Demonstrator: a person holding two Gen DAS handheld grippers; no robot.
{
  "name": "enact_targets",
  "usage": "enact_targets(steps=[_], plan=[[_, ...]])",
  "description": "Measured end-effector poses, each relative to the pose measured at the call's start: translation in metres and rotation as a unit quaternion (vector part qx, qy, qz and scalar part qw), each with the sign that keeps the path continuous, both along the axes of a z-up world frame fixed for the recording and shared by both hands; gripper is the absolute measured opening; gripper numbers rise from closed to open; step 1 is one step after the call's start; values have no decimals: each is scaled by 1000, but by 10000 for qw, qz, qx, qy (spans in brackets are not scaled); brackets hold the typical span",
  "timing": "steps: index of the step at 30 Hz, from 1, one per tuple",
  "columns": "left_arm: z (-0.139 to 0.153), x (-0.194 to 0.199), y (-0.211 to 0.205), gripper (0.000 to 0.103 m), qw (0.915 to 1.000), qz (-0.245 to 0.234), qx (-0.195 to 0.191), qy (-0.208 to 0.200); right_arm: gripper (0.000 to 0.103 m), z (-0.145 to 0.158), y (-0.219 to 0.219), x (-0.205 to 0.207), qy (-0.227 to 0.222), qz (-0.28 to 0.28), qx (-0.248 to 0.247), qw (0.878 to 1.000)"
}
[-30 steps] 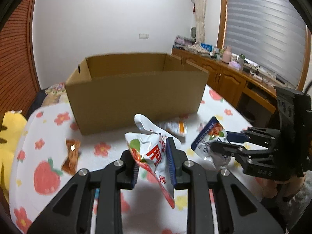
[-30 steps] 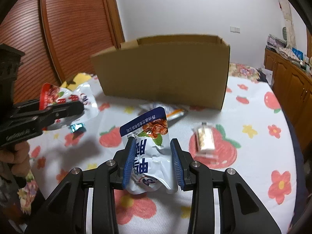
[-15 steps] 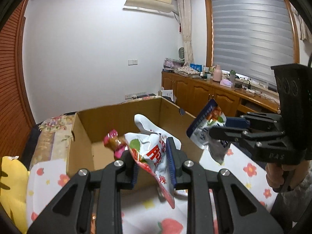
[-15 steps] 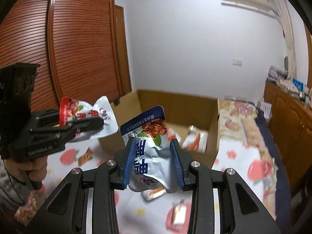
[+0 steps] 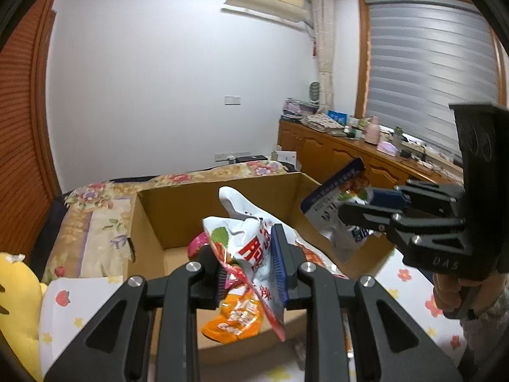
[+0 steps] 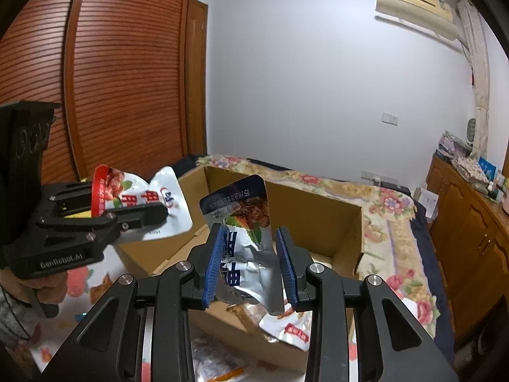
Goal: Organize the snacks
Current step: 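Carry both duck-neck pouches into the cardboard box with both tools, then open both tools to release the pouches and withdraw from the box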
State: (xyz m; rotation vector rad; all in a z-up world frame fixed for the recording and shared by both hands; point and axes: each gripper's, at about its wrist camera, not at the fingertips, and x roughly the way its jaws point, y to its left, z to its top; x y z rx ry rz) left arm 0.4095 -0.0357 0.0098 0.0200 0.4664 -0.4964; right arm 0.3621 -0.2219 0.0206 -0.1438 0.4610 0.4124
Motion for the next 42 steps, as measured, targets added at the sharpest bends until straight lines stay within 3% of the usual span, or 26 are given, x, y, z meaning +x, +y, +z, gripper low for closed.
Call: enact_targets(steps=[7,9,14,17,18,20,32,38,40,42], plan=[[-17,10,3,23,9998,146,54,104,28,-24,4,22,167,-129,-191,9996],[-22,13,2,23,9997,157,106,147,14,-29,5,27,230,-140,-195,9994],[-30,15,-3,24,9994,188,180,228,10,-36,11,31,284,-159,-254,9991],[-32,16,-6,29,9992,227,225,237,10,-38,9,29,326,-145,-217,9991],[-32,17,-6,41,9991,260,243,228,10,-39,8,28,346,-134,-186,9991],[-31,16,-5,55,9992,294,196,196,10,-39,8,26,386,-114,-162,9991],[-28,13,0,55,9992,339,171,159,10,-29,2,4,464,2,-13,9989],[-23,-1,-1,56,9992,282,256,117,18,-24,-3,-22,565,62,20,9984],[-21,-7,-2,60,9991,284,284,99,19,-24,-4,-31,569,75,-6,9984],[-19,-15,0,71,9991,275,310,67,21,-22,-4,-42,604,93,5,9981]])
